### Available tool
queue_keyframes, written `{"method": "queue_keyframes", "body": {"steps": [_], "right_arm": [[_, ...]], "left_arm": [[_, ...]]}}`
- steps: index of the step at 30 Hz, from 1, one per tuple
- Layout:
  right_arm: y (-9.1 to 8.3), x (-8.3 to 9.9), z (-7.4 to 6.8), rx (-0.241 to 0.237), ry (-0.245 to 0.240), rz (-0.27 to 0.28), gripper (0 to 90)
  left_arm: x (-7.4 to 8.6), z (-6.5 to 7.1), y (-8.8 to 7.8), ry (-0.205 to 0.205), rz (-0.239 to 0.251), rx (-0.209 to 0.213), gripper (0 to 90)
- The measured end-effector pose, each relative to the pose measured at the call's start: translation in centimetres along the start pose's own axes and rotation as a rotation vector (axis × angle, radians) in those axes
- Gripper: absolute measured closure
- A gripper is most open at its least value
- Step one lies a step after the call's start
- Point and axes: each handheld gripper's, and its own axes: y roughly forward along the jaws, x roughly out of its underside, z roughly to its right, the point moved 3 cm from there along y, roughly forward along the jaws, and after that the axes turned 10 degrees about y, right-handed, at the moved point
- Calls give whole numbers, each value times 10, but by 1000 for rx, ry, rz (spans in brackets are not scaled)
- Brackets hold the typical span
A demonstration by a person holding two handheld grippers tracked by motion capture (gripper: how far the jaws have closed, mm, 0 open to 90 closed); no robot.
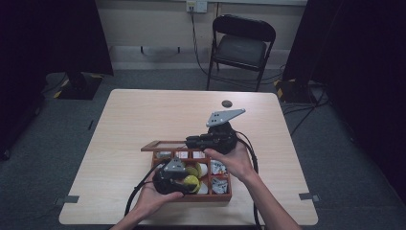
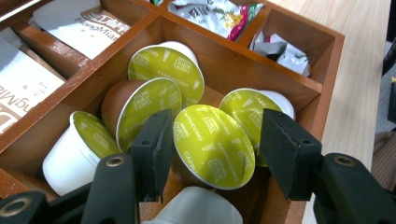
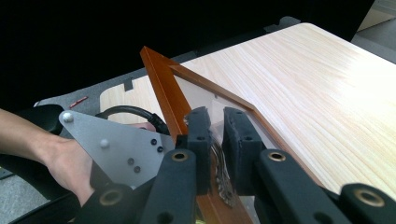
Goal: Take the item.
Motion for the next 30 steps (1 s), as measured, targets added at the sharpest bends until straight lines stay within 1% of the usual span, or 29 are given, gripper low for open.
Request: {"method": "queue_keyframes", "body": {"steps": [2,3,4,5,6,7,8,9,11,12,14,15,16,17,18,19,21,22,23,24,26,28,29,30], "right_arm": [[0,1,-1,-2,2,0,814],[0,1,-1,-1,2,1,814],[0,1,-1,-1,1,1,815],[0,1,-1,-1,2,1,815],[0,1,-1,-1,3,2,815],[0,1,-1,-2,2,1,815],[0,1,-1,-1,2,1,815],[0,1,-1,-1,2,1,815],[0,1,-1,-1,1,0,815],[0,0,-1,-1,1,0,815],[0,0,-1,-1,1,0,815],[0,0,-1,-1,1,0,815],[0,0,-1,-1,1,0,815],[0,1,-1,-2,0,0,817],[0,1,-1,-2,0,0,818],[0,1,-1,-1,0,2,818],[0,1,-1,-2,-2,2,818],[0,2,-1,-3,-2,2,818],[1,2,-1,-3,-2,1,818],[1,2,-1,-3,-2,1,818],[1,1,-1,-2,-2,1,818],[1,2,-1,-3,-2,0,818],[1,1,-1,-3,-2,0,818],[1,1,-1,-3,-2,0,818]], "left_arm": [[0,1,1,5,-22,1,417],[0,1,3,17,-33,-4,408],[0,2,4,17,-41,-9,399],[0,2,4,25,-62,-1,392],[0,2,5,26,-69,-4,391],[0,2,6,34,-85,-11,390],[0,2,8,32,-95,-13,387],[-1,2,9,44,-107,-8,380],[-1,3,11,26,-114,-14,377],[-1,2,11,42,-133,-16,377],[-1,2,13,50,-153,-32,377],[-2,3,14,57,-171,-33,378],[-2,3,15,53,-180,-33,379],[-2,3,16,58,-184,-36,379],[-2,3,17,51,-188,-41,378],[-3,2,17,47,-192,-27,377],[-3,3,18,45,-196,-24,377],[-3,3,19,50,-198,-33,377],[-3,2,19,53,-202,-30,377],[-3,2,20,44,-202,-30,377],[-4,1,20,48,-201,-27,377],[-4,0,21,46,-201,-37,377],[-5,0,20,45,-202,-26,377],[-5,-1,21,46,-203,-28,376]]}}
